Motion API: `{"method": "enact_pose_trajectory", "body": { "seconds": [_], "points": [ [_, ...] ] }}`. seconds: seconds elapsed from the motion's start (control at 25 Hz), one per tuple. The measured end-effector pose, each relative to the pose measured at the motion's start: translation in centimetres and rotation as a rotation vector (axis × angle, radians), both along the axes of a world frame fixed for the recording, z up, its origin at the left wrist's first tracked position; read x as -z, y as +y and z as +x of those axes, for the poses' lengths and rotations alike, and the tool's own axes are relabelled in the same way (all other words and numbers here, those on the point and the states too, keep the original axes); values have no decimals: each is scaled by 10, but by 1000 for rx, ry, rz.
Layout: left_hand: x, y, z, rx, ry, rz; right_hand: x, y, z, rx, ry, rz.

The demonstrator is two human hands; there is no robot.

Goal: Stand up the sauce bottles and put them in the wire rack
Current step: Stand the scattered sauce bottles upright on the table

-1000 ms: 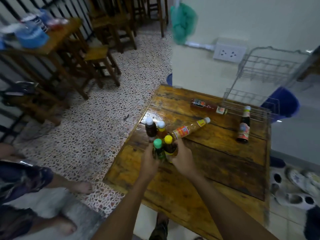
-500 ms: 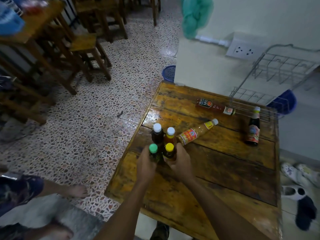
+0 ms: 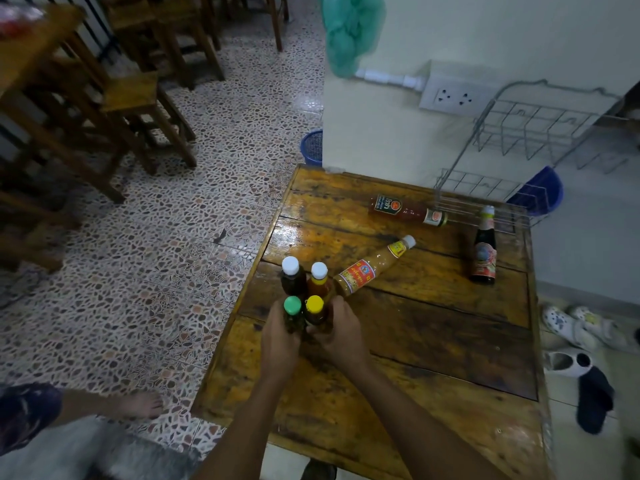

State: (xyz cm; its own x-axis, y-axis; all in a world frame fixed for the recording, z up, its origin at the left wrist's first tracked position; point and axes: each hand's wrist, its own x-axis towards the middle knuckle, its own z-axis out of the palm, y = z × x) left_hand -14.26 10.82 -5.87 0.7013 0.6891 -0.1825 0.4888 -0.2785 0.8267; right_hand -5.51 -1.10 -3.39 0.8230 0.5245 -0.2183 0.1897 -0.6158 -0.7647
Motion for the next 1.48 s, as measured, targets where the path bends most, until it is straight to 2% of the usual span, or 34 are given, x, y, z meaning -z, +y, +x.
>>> {"method": "enact_pose_trajectory", "body": {
  "seconds": [0.24,0.4,0.52,0.68,0.84,0.96,1.08,1.28,1.4,1.48],
  "points": [
    [-13,-25,-21,-21,72,29,-14,-35,6,-23,32,-40],
    [-31,-67,-33,-44,193,86,-29,-96,15,-40,-28,-83],
    [-42,-111,-30,10,172,88,-38,-152,25,-30,-39,-144],
    [-54,-160,12,147,161,120,-45,-213,50,64,-20,-216],
    [-59,-172,95,276,127,207,-43,-251,102,163,-20,-212],
    [-54,-156,159,340,179,368,-35,-258,152,213,-34,-236],
    [-40,-133,208,373,391,573,-20,-249,209,307,-49,-289],
    [-13,-106,237,373,647,637,11,-224,282,347,-21,-455],
    [-1,-103,233,404,677,725,20,-216,294,420,51,-442],
    [1,-98,233,407,649,709,20,-216,295,419,71,-430]
  ]
}}
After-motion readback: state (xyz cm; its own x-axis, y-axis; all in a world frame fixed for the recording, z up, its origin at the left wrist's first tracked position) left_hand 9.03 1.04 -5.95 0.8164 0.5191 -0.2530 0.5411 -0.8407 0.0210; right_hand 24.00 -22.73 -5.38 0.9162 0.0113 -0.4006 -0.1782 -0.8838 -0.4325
